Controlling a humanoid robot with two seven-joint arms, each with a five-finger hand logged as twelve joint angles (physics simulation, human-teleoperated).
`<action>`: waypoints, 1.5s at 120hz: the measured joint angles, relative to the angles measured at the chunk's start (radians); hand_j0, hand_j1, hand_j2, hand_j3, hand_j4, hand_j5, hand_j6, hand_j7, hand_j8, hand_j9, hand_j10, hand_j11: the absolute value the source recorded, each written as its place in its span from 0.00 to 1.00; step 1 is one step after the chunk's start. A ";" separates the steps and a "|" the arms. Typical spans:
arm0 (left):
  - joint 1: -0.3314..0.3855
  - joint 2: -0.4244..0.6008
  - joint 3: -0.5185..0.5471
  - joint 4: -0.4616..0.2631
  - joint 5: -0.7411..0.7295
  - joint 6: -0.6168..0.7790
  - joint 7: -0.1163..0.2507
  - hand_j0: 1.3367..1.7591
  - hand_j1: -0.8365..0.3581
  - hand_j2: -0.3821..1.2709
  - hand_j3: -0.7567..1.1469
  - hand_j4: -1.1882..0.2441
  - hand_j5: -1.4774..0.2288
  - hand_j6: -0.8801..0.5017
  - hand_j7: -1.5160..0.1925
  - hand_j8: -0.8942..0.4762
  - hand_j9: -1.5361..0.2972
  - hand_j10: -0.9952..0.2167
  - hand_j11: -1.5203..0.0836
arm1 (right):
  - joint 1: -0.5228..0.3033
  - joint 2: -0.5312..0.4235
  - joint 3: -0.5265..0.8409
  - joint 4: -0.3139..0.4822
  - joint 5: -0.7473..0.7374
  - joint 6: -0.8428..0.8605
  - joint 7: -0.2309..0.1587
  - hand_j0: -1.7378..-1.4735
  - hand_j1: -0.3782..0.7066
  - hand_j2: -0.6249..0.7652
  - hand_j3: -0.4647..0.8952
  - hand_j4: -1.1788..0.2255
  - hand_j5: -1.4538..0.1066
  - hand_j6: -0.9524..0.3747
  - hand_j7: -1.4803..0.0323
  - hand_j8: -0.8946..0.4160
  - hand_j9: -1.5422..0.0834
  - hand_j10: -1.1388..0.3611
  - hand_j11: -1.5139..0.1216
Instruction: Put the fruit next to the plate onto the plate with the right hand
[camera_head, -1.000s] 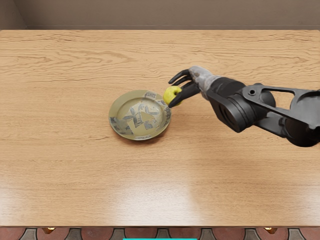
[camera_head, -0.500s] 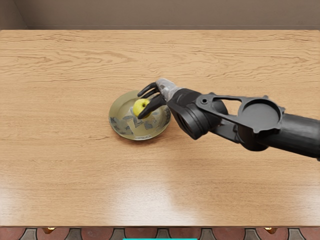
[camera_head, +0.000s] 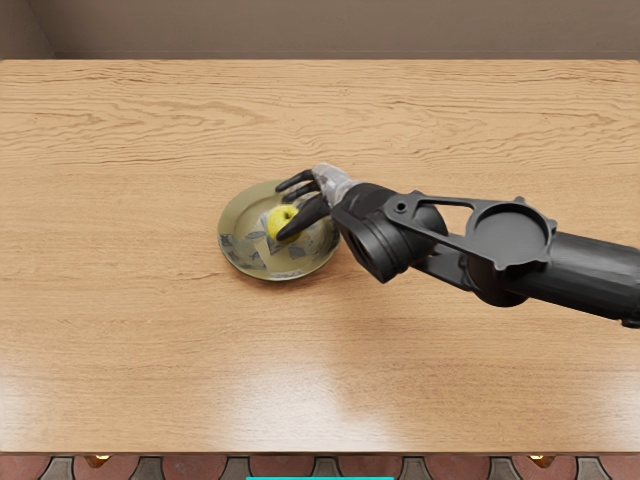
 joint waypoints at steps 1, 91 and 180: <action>-0.001 0.000 0.000 0.000 0.000 0.000 0.000 0.76 0.76 0.26 0.40 0.67 0.69 0.47 0.71 0.48 0.67 0.63 0.76 | 0.000 0.000 0.000 0.000 0.000 0.000 0.000 0.30 0.51 0.52 0.34 0.49 0.51 0.39 0.55 0.38 0.55 0.44 0.53; -0.001 0.000 0.000 0.000 0.000 0.000 0.000 0.76 0.76 0.26 0.40 0.67 0.69 0.47 0.71 0.48 0.67 0.63 0.76 | -0.247 -0.249 0.510 0.237 0.045 0.137 0.000 0.30 0.12 0.44 0.34 0.78 0.86 0.65 0.90 0.62 0.88 0.70 0.85; -0.001 0.000 0.000 0.000 0.000 0.000 0.000 0.76 0.76 0.26 0.40 0.67 0.69 0.47 0.71 0.48 0.67 0.63 0.76 | -0.864 -0.816 0.908 0.107 0.803 1.216 0.000 0.30 0.08 0.44 0.34 0.80 0.89 0.68 0.93 0.65 0.91 0.73 0.88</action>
